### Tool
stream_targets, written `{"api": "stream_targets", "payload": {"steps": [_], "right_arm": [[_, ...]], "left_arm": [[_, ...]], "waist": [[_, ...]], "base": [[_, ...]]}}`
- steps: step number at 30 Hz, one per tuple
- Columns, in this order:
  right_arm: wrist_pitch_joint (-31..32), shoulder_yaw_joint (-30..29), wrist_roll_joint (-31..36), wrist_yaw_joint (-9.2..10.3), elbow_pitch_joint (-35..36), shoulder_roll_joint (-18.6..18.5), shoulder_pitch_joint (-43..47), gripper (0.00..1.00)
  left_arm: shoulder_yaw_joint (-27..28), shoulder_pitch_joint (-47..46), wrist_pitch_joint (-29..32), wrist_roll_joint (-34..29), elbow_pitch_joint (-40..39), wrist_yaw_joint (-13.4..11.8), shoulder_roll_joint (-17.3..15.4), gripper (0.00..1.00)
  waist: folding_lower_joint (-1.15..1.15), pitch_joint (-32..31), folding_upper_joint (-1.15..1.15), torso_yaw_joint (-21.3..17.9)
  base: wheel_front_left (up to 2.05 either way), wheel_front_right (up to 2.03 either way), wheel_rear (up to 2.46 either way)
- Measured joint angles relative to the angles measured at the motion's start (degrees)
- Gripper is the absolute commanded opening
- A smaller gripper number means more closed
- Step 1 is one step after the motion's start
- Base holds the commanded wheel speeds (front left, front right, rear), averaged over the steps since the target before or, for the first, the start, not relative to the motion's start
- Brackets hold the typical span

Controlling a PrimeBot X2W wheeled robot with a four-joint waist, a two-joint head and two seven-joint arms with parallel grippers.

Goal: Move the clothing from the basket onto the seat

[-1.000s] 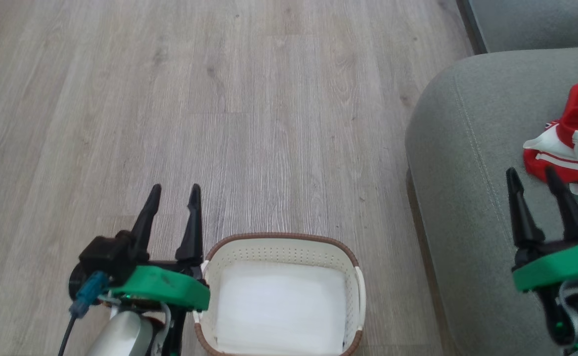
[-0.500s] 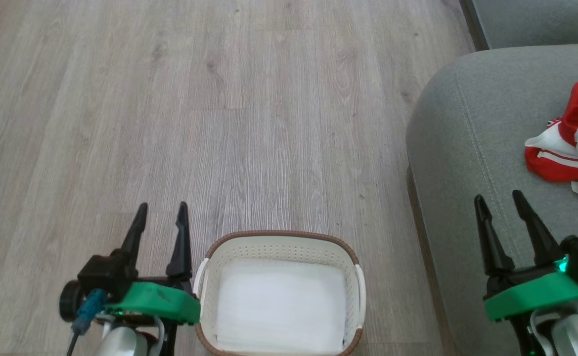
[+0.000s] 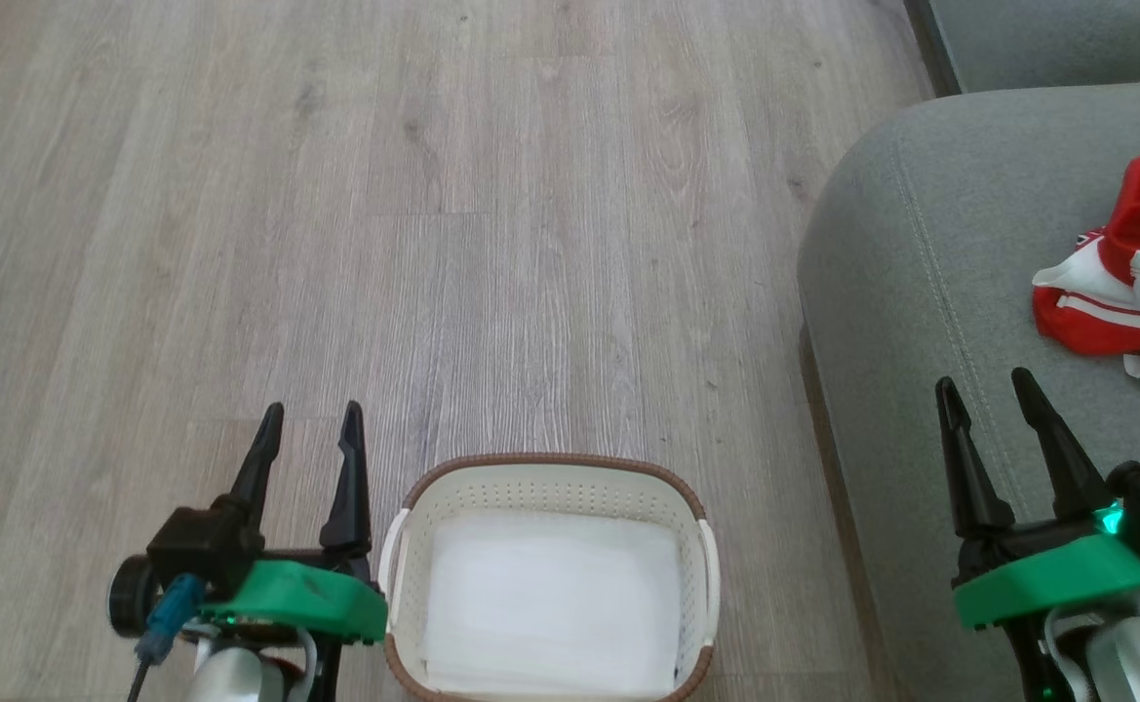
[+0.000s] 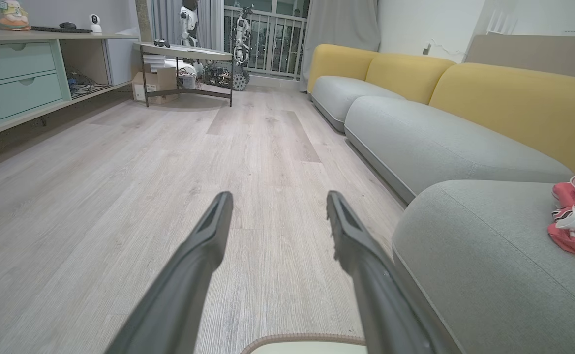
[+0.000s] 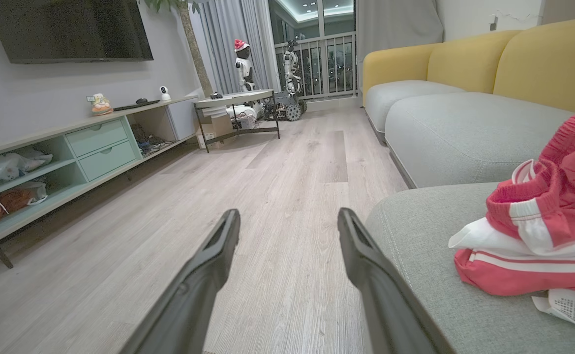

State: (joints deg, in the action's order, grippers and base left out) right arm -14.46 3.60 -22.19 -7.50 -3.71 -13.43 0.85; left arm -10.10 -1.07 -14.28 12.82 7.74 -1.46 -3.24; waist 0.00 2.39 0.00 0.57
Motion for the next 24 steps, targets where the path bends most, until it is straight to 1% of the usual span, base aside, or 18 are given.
{"api": "stream_targets", "payload": {"steps": [3,13,14,19,24], "right_arm": [[0.0,-0.21,0.0,0.0,0.01,0.43,0.0,1.0],[0.0,-0.38,0.0,0.0,-0.04,0.54,-0.01,1.0],[0.01,-0.33,-0.01,-0.01,-0.3,0.58,-0.02,0.0],[0.2,0.82,-0.26,-0.01,-4.78,1.45,1.36,0.0],[0.86,0.77,-3.1,-0.01,-5.2,1.75,2.03,0.0]], "left_arm": [[0.37,0.01,0.0,-0.23,0.1,0.45,0.09,1.0],[0.98,0.01,0.0,-0.33,0.48,0.63,0.23,1.0],[0.97,0.02,0.07,-0.35,0.84,0.76,0.23,0.0],[0.94,2.36,0.16,-0.19,5.44,0.85,0.24,0.0],[1.08,2.99,0.9,3.2,5.68,0.94,0.23,0.0]], "waist": [[0.0,-0.02,0.0,-0.11],[0.0,-0.02,0.0,-0.43],[0.0,0.0,0.0,-0.46],[0.0,-0.01,0.0,-0.48],[0.0,-0.11,0.0,-0.48]], "base": [[0.0,0.0,0.0],[0.0,0.0,0.0],[0.0,0.0,0.0],[0.0,0.0,0.0],[0.0,0.0,0.0]]}}
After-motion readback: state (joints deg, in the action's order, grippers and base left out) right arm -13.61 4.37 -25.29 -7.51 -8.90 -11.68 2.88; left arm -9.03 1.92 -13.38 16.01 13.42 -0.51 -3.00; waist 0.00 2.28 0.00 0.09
